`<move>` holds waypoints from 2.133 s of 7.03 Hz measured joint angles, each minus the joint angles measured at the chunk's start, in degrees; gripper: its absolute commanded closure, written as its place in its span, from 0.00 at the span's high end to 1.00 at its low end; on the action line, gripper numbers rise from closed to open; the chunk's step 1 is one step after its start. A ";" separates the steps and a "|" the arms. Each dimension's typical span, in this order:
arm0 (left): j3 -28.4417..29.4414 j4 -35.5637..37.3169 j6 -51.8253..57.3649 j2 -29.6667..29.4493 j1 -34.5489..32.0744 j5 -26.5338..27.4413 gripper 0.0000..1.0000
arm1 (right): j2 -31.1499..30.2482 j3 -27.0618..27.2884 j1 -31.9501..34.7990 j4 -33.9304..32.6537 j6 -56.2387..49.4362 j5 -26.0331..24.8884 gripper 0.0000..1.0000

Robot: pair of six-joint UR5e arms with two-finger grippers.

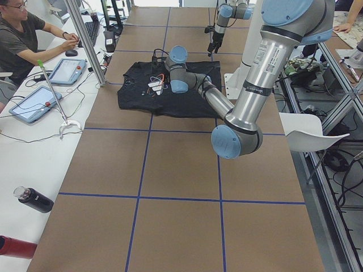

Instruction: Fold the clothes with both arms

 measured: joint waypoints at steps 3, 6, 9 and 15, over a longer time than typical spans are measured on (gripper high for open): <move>-0.38 0.08 0.03 0.29 0.19 0.69 0.81 | -0.03 -1.89 -2.64 -0.09 7.43 -0.72 0.84; -0.44 0.16 0.09 0.59 0.38 1.42 0.82 | -0.04 -3.34 -3.44 0.03 13.76 -0.78 0.81; -0.56 0.19 0.09 0.68 0.67 1.96 0.83 | -0.39 -4.70 -5.90 0.06 14.71 -0.80 0.66; -1.56 0.20 0.09 2.77 2.01 4.49 0.83 | -0.93 -5.12 -6.94 0.06 14.60 -0.81 0.55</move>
